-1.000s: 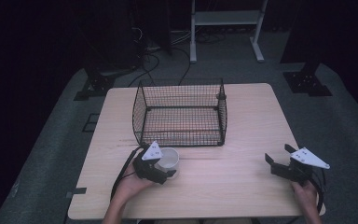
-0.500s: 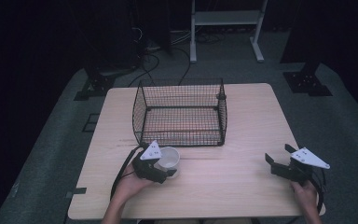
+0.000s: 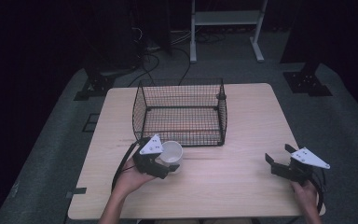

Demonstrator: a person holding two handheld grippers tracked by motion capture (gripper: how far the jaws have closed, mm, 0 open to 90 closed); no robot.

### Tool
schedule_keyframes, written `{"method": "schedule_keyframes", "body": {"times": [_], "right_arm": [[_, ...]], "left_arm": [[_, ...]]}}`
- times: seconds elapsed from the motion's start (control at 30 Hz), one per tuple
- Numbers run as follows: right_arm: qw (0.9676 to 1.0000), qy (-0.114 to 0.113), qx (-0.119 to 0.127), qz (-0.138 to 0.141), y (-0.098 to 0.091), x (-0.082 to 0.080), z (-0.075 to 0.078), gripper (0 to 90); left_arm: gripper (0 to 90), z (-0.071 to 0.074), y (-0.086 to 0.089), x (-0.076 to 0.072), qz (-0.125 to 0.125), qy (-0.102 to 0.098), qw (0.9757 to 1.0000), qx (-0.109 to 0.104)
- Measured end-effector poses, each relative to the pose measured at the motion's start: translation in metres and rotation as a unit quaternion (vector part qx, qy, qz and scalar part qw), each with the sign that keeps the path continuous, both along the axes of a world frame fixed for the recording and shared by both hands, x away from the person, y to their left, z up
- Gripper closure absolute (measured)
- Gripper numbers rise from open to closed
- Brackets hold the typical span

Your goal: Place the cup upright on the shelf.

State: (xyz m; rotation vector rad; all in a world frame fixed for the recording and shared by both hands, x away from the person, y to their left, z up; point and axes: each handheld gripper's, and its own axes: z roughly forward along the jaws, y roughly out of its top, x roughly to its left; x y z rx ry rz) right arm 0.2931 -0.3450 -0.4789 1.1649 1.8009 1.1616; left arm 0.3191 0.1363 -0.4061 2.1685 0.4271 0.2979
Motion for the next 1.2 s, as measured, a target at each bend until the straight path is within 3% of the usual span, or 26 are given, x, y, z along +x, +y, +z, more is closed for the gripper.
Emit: {"method": "schedule_keyframes", "body": {"times": [0.57, 1.2], "right_arm": [[1.0, 0.001, 0.004, -0.002, -0.001, 0.0, 0.0, 13.0], [1.0, 0.001, 0.005, -0.002, -0.001, 0.0, 0.0, 13.1]], "left_arm": [[20.9, 0.024, -0.005, 0.012, -0.023, 0.001, 0.9997, 0.004], [21.0, 0.062, -0.008, 0.024, -0.043, -0.01, 0.999, 0.01]]}}
